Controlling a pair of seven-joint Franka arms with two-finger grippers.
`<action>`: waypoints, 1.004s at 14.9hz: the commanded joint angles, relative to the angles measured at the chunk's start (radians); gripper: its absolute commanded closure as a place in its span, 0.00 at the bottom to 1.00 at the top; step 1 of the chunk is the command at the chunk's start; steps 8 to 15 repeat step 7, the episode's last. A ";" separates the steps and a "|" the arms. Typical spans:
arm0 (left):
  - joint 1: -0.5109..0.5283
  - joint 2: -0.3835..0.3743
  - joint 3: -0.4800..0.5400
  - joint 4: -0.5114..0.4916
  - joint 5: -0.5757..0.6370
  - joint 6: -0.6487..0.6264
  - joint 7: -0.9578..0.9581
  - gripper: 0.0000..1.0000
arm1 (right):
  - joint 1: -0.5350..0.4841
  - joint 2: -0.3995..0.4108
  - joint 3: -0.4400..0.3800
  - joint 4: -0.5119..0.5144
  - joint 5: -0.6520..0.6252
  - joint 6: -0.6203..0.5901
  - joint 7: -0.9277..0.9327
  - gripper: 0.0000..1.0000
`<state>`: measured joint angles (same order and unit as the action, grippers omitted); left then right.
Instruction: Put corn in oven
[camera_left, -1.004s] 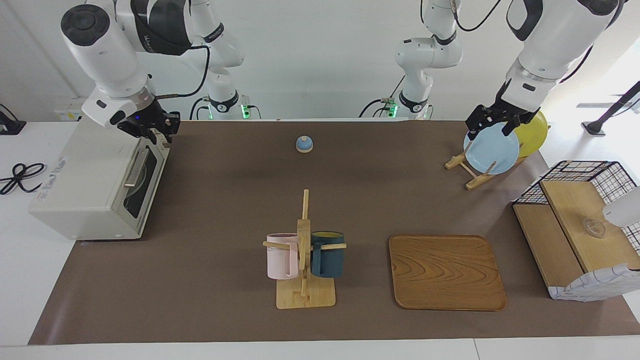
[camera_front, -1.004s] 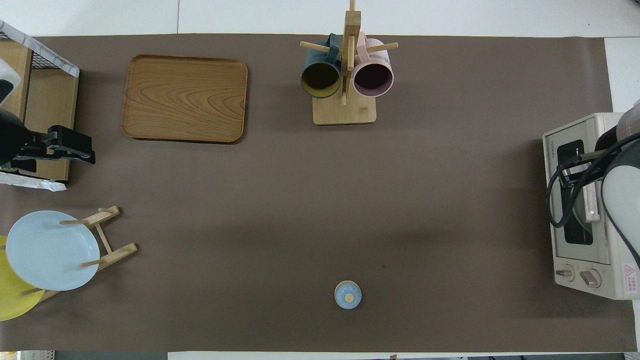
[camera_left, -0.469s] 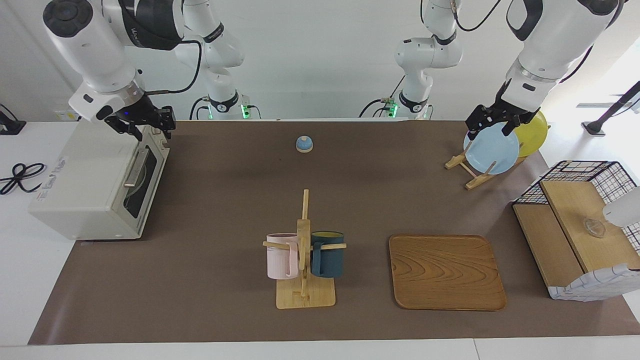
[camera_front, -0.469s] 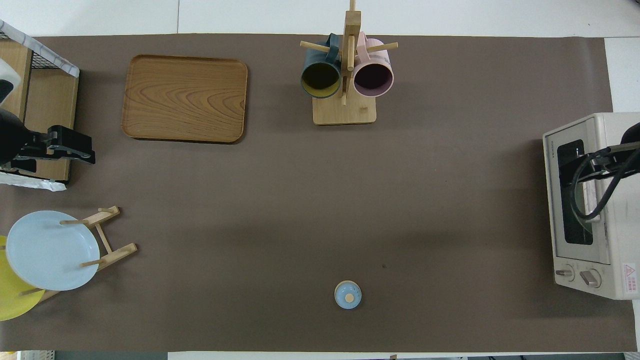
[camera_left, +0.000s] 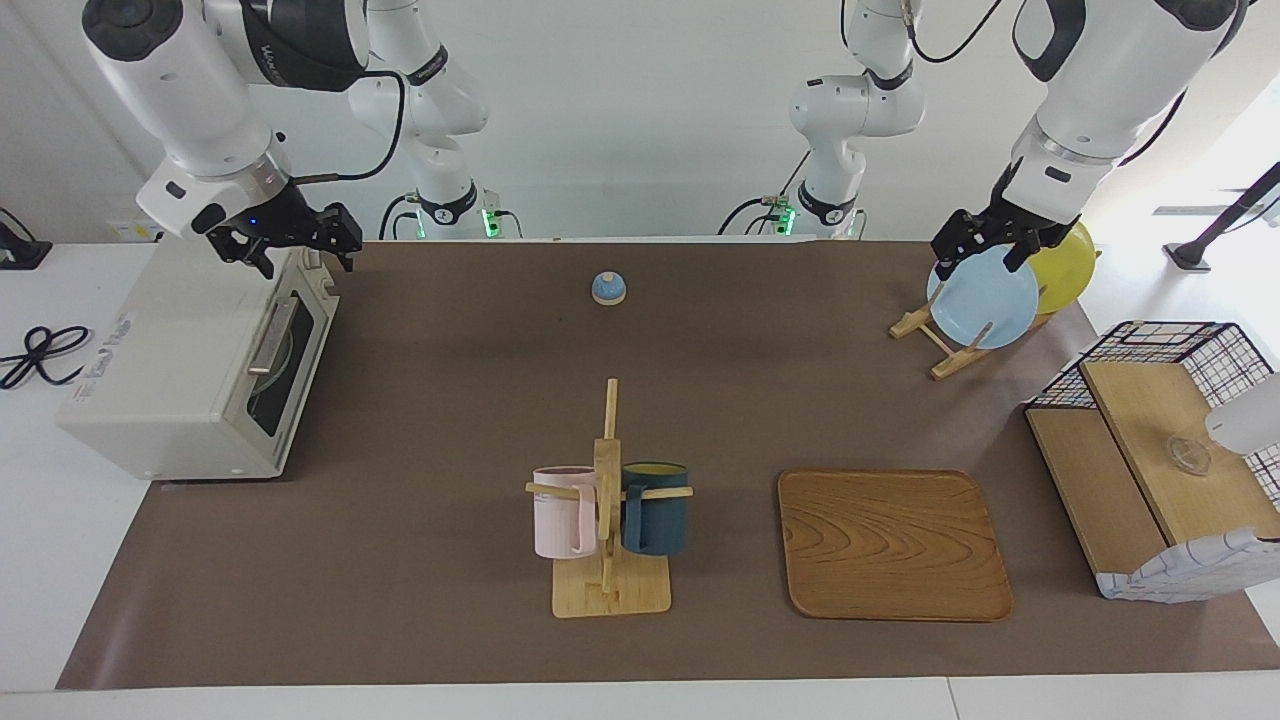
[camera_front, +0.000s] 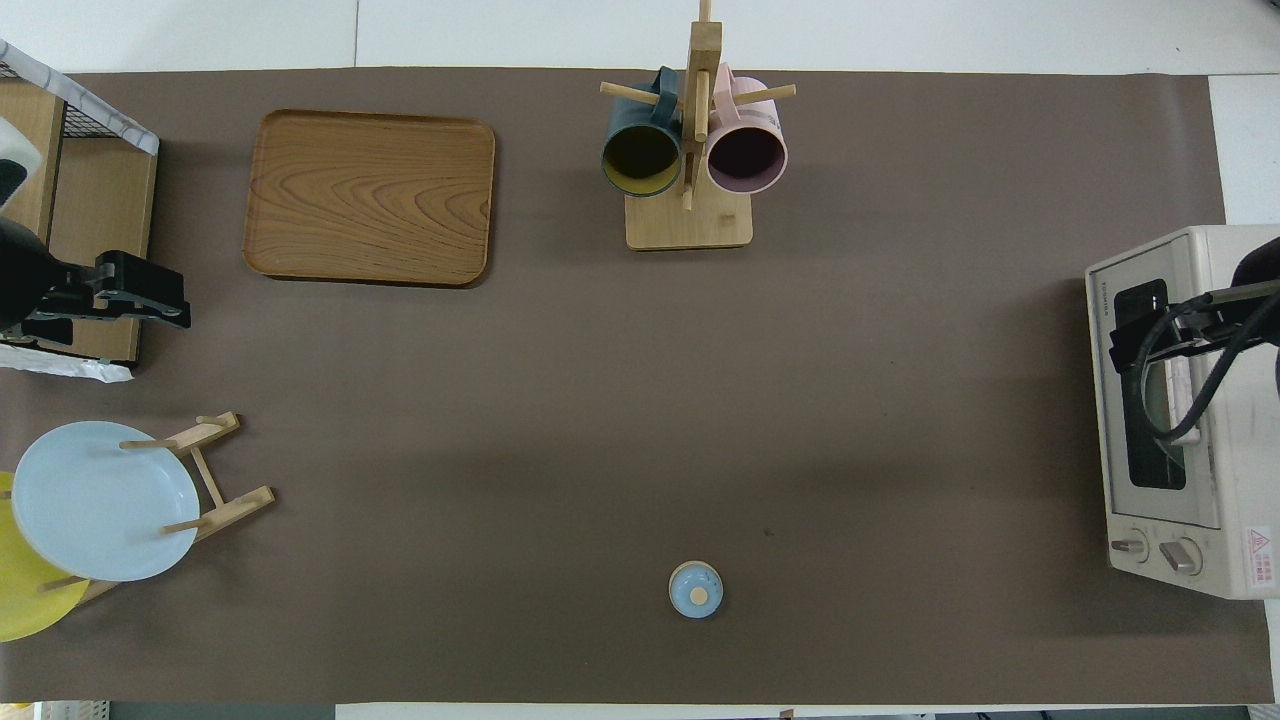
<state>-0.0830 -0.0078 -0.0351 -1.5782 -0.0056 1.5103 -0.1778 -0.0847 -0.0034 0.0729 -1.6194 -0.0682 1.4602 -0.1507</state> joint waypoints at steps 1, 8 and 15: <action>0.011 0.008 -0.008 0.017 0.012 -0.022 0.001 0.00 | -0.013 0.005 0.007 0.019 0.018 0.008 0.013 0.00; 0.011 0.008 -0.008 0.017 0.010 -0.022 0.001 0.00 | -0.017 0.000 0.004 0.023 0.022 0.006 0.013 0.00; 0.011 0.008 -0.008 0.017 0.010 -0.022 0.001 0.00 | -0.017 0.000 0.004 0.023 0.022 0.006 0.013 0.00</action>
